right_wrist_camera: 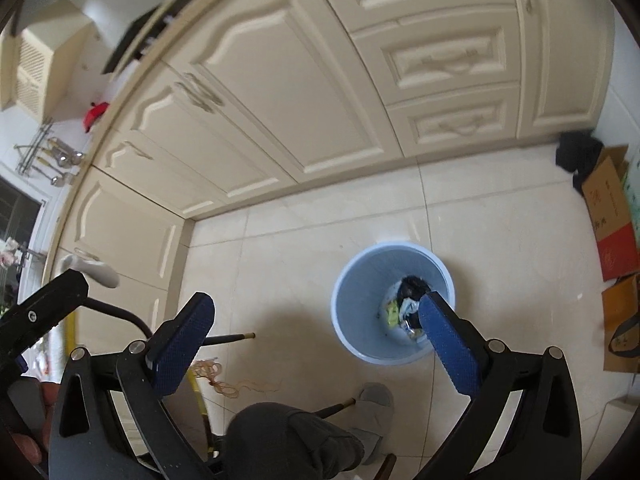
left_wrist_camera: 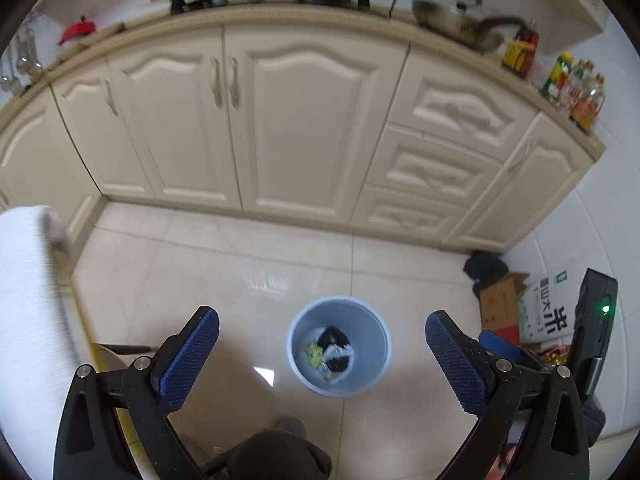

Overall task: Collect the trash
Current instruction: 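Carry both items to the blue bin and release them, then grasp the blue chocolate bar with the left tool while the right tool grasps the red-printed packet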

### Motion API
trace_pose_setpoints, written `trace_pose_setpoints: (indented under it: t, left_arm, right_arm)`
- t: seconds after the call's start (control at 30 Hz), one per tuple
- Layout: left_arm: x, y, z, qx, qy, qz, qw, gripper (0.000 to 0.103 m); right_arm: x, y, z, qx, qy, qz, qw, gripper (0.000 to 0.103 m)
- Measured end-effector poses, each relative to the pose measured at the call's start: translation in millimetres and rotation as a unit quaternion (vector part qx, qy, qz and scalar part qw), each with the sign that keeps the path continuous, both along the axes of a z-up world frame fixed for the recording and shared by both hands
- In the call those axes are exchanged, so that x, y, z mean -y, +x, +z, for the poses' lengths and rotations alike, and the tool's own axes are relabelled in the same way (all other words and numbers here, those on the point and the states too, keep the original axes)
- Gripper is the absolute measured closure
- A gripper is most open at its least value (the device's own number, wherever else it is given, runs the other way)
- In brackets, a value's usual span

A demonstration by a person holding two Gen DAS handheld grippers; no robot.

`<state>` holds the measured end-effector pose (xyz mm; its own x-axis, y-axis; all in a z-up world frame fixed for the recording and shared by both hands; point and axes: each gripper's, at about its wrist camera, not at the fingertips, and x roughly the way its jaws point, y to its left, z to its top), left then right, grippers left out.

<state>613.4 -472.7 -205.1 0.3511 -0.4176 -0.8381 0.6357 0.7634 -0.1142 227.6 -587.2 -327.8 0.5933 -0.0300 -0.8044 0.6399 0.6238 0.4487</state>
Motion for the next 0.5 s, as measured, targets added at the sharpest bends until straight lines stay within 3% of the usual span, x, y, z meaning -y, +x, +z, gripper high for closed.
trace_pose_setpoints:
  t: [0.23, 0.5]
  left_arm:
    - [-106, -61, 67, 0.049, -0.048, 0.024, 0.9973, 0.001]
    - [-254, -158, 134, 0.111, -0.088, 0.073, 0.9873, 0.001]
  right_arm:
    - [-51, 11, 77, 0.043, -0.053, 0.037, 0.997, 0.0]
    - [-131, 34, 155, 0.095, -0.105, 0.097, 0.985, 0.0]
